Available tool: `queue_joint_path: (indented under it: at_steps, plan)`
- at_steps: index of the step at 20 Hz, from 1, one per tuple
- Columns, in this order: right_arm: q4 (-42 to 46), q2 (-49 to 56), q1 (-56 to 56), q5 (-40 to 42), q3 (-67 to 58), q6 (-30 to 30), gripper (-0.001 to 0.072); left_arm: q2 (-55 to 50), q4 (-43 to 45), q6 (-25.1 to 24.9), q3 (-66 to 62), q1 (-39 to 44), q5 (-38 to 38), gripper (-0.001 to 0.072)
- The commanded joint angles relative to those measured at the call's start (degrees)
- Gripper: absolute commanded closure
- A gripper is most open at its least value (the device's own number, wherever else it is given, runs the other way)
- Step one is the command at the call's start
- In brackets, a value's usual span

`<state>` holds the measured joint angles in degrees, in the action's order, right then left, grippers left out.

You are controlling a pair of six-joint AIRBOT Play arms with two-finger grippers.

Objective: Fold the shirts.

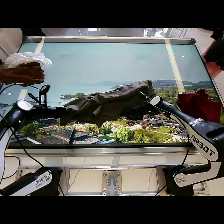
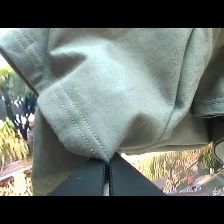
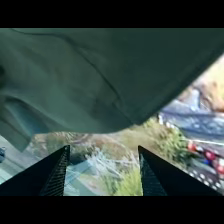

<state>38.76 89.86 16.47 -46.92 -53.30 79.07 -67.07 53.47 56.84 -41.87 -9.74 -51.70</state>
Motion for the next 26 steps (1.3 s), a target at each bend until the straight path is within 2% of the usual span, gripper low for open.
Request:
queue_joint_path:
  at_steps: [1, 3, 4, 5, 6, 14, 15, 16, 18, 21, 22, 24, 26]
  plan:
    - [-3.63, 1.05, 1.07, 4.50, 0.24, -0.31, 0.0220, 0.26, 0.00, -0.02, -0.07, -0.04, 0.02, 0.0693]
    - [-4.13, 1.36, 1.07, 5.38, 0.24, 1.60, 0.0231, 0.26, 0.00, -0.02, -0.07, -0.04, 0.04, 0.0693]
    - [-4.22, 1.53, 1.07, 6.12, 0.24, 2.89, 0.0270, 0.26, 0.00, -0.02, -0.07, -0.04, 0.04, 0.0693]
    - [-4.61, 1.77, 1.07, 7.19, 0.24, 4.02, 0.0343, 0.26, 0.00, -0.02, -0.07, -0.04, 0.04, 0.0693]
    - [-5.62, 1.99, 1.07, 8.13, 0.24, 4.15, 0.0372, 0.26, 0.00, -0.02, -0.07, -0.04, 0.04, 0.0693]
    - [-14.34, 2.32, 1.07, 15.13, 0.07, 4.68, 0.0421, 0.26, 0.00, -0.02, -0.07, -0.04, 0.02, 0.0693]
    - [-15.23, 2.32, 1.07, 15.67, 0.07, 4.66, 0.0586, 0.28, 0.00, -0.02, -0.07, -0.04, 0.02, 0.0693]
    - [-15.28, 2.32, 1.07, 16.28, 0.07, 4.63, 0.0688, 0.28, 0.00, -0.02, -0.07, -0.04, 0.02, 0.0693]
    - [-15.10, 2.25, 1.01, 16.48, -0.13, 3.15, 0.0695, 0.35, 0.00, -0.02, -0.07, -0.04, 0.02, 0.0692]
    - [-14.08, -0.22, 1.01, 13.64, -3.45, -5.40, 0.0697, 3.72, 0.13, -0.04, -0.94, -0.76, -0.85, 0.0693]
    - [-11.78, -2.43, 0.87, 12.61, -5.22, -5.97, 0.0697, 5.97, 0.39, -0.02, -2.40, -1.75, -2.32, 0.0693]
    - [-0.87, -8.79, 0.09, 9.29, -8.96, -5.33, 0.0698, 11.61, 0.46, 0.00, -6.64, -5.09, -5.20, 0.0694]
    - [10.69, -17.25, -1.31, 4.79, -12.04, -1.22, 0.0698, 18.53, 0.46, 1.11, -11.52, -9.46, -5.57, 0.0694]
